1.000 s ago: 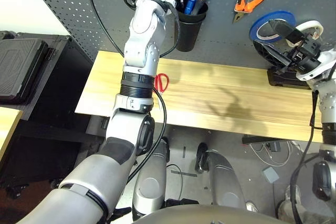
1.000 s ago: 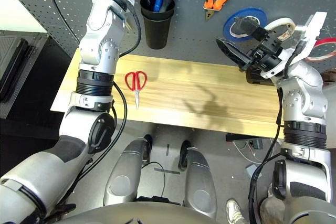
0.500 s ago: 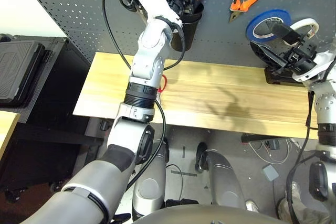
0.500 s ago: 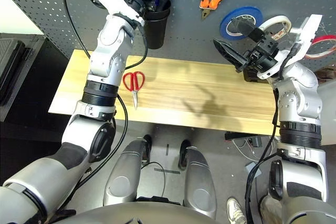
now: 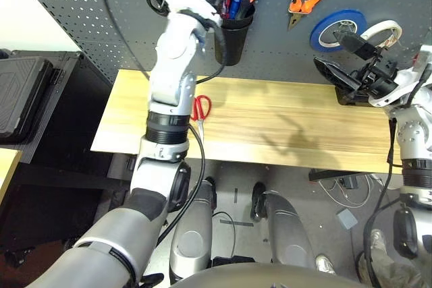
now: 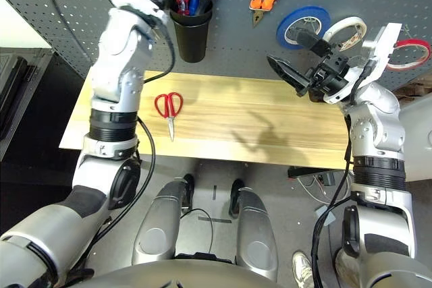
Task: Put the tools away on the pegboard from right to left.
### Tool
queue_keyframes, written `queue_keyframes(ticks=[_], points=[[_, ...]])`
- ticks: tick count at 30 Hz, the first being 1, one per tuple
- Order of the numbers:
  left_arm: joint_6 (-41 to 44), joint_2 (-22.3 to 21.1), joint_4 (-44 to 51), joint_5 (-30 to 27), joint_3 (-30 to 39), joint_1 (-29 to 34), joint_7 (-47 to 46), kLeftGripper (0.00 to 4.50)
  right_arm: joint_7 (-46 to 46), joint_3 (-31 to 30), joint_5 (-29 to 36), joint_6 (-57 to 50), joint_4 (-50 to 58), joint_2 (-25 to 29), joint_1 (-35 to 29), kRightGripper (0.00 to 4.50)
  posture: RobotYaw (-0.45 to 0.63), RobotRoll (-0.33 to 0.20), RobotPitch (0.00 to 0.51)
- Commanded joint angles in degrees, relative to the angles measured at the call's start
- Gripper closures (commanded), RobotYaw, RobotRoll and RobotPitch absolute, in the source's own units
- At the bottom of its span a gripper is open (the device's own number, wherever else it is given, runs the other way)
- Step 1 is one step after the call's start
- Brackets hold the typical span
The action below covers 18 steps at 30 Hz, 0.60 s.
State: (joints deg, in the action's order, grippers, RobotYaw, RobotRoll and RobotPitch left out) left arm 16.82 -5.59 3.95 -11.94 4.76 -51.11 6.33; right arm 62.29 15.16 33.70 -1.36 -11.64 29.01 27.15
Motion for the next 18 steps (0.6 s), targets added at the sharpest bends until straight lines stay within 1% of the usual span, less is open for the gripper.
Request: queue_keyframes(ticks=[1, 4, 6, 10, 14, 18], points=[[4.34, -1.87, 6.38, -0.80, 0.05, 5.73, 0.87, 0.02, 0.78, -0.90, -0.59, 0.90, 0.11, -0.64, -1.98, 0.00, 0.21, 0.000, 0.253], [6.51, -3.93, 10.31, -0.47, -0.26, 12.40, 1.59, 0.02, 1.23, -1.57, -1.02, 1.59, -0.40, -1.22, -2.51, 0.00, 0.21, 0.000, 0.260], [7.76, -4.49, 12.06, -0.72, -0.10, 15.83, 1.54, 0.02, 1.47, -1.87, -1.31, 2.01, -0.80, -1.53, -2.71, 0.00, 0.22, 0.000, 0.263], [8.92, -5.61, 13.22, 0.44, -0.97, 23.29, 1.84, 0.02, 2.00, -2.80, -2.37, 3.07, -1.92, -2.22, -3.45, 0.00, 0.23, 0.000, 0.270], [10.01, -6.79, 12.32, 2.28, -3.36, 27.40, 2.22, 0.02, 2.04, -3.98, -3.52, 3.98, -2.62, -2.45, -4.09, 0.00, 0.23, 0.000, 0.272], [12.07, -7.96, 8.20, 4.99, -5.65, 30.28, 2.24, 0.02, 0.77, -6.23, -6.85, 4.43, -2.91, -2.45, -5.54, 0.00, 0.23, 0.000, 0.282]])
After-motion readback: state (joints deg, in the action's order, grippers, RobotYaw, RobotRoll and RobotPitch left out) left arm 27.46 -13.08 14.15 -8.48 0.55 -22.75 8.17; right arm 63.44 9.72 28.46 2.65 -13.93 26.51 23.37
